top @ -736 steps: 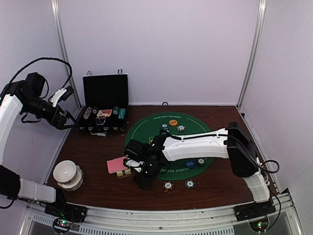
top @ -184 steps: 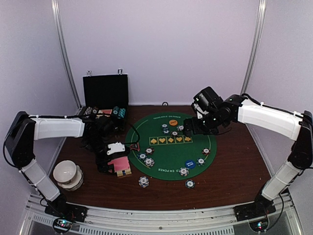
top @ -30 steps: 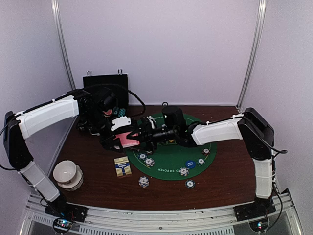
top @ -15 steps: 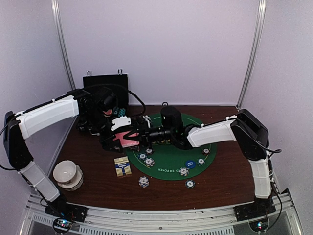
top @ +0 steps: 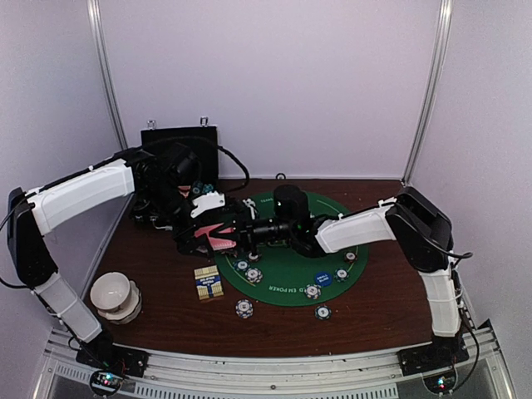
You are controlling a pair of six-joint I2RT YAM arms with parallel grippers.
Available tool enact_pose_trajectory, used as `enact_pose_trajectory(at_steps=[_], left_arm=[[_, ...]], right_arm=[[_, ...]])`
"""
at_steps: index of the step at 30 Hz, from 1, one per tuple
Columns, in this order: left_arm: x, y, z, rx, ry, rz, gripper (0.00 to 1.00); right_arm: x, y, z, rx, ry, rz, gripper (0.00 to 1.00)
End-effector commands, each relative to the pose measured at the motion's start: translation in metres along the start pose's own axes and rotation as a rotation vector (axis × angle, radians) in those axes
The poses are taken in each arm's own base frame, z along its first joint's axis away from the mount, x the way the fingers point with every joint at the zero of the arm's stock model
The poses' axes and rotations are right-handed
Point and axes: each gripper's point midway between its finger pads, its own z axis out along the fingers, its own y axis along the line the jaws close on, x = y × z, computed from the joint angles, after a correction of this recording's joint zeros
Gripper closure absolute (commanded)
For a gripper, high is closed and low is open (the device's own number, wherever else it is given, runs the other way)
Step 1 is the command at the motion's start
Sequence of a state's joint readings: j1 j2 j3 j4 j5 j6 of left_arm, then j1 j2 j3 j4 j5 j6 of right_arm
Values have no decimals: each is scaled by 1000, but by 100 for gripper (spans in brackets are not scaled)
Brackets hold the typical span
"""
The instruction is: Distribute texas hold em gaming equipment
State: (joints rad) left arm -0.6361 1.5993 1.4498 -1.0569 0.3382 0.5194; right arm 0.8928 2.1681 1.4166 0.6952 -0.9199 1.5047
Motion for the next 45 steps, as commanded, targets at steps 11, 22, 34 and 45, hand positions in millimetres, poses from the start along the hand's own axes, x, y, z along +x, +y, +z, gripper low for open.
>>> enact_pose_trajectory(at_steps=[11,22,34,45], left_arm=[[-21,12,12,-8,-72,52,21],[-13,5,16,16,-55,56,69],[-8,6,12,0,-32,75,100],[-6,1,4,-9,-35,91,100]], right_arm=[[8,12,7,-64,27,-28,97],[5,13,5,-79,16,-26,67],[0,2,-2,-51,3,-7,63],[-3,-21,-17,132,-10,-42,56]])
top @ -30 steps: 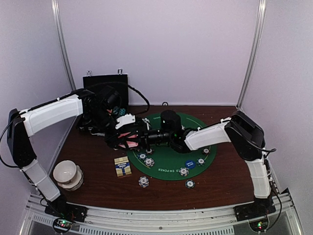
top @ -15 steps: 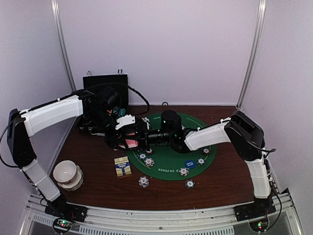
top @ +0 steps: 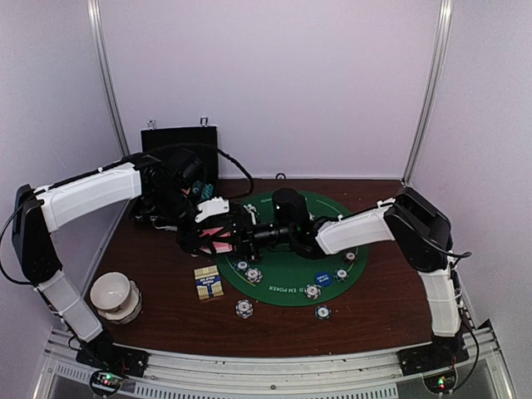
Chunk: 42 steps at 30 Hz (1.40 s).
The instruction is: Distribute texas hold em gaming equipment
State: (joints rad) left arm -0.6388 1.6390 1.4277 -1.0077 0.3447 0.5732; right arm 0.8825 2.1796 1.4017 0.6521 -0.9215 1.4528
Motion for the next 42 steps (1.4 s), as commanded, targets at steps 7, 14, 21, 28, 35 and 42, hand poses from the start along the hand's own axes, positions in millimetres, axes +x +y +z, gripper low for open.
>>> enact_pose_trajectory(at_steps=[7,14,21,28,35,42], left_arm=[[-5,-5,-16,-25,-39,40,100],[-2,-5,-14,-27,-31,34,100],[5,-3,-11,-42,-5,28,100],[6,-1,-9,-51,0,26,100],[6,1,-9,-59,3,24,100],[7,1,-10,-64,6,22,100]], right_arm=[[2,-3,-26,144,-12,-61,55],[2,7,-31,133,-16,-67,55],[5,29,-38,86,-12,-82,55],[6,38,-45,71,-16,-86,68],[11,30,-39,68,14,-57,72],[14,22,-30,53,36,-29,77]])
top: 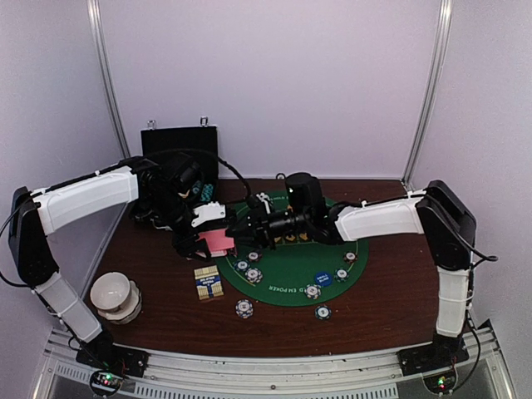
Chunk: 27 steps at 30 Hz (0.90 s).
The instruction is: Distribute texas hold em gaming equipment
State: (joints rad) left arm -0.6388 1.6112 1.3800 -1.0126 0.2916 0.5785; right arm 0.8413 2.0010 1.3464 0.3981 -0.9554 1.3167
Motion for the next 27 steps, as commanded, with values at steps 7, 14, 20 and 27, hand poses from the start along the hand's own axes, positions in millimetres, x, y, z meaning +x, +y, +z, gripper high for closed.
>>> enact_pose_trajectory(at_steps=[7,14,20,27], left_arm=[[-8,4,-12,-48,-41,22,100],[0,6,-14,-64,-30,2,100],[14,10,-21,-86,-26,-31,100],[29,8,-25,-93,-16,-56,100]], right_arm=[[1,0,14,-60,32,16,88],[-10,-2,-3,-23,9,-3,100],[-35,-13,-36,45,-43,-15,100],[-73,-33,-43,144,-68,-36,100]])
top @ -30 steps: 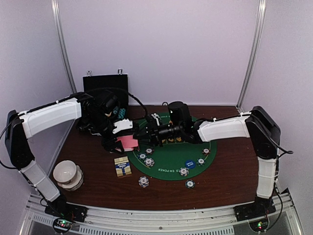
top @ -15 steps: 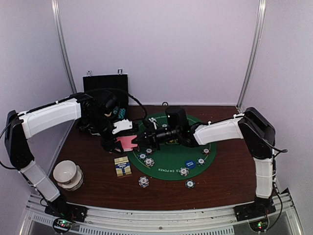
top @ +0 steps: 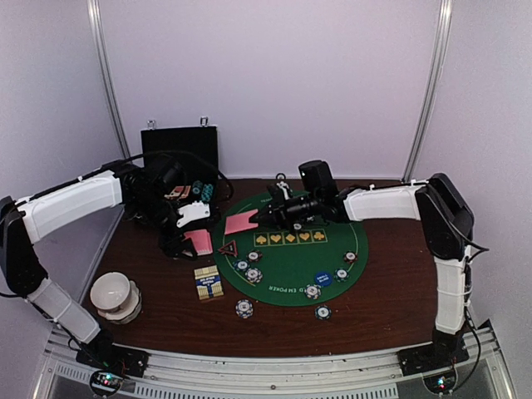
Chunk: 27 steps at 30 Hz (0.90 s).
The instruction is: Distribute texas hold em gaming equipment
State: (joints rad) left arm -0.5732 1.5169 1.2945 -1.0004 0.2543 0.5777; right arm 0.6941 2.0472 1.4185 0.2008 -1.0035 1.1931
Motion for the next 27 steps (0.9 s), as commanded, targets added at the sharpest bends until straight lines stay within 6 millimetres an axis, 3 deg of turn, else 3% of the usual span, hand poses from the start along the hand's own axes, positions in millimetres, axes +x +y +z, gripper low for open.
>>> enact_pose_trajectory(at_steps=[1,10,19,23,27], left_arm=[[1,-1,-11,-23,-30,-3,100],[0,-2,-15,-25,-41,2,100],[-4,-3,-15,-8,-56,0,100],[-3,-3,-14,-10,-52,0,100],[-3,-3,-14,-9,-52,0,100]], right_arm=[[-23,2,6,60,-9,-85,100],[-66,-52,46,163,-19,-68,100],[-92,-90,65,265,-68,-100,96],[-100,-95,66,297,-93,-125,75],[-105,-81,59,320,-127,-195,47]])
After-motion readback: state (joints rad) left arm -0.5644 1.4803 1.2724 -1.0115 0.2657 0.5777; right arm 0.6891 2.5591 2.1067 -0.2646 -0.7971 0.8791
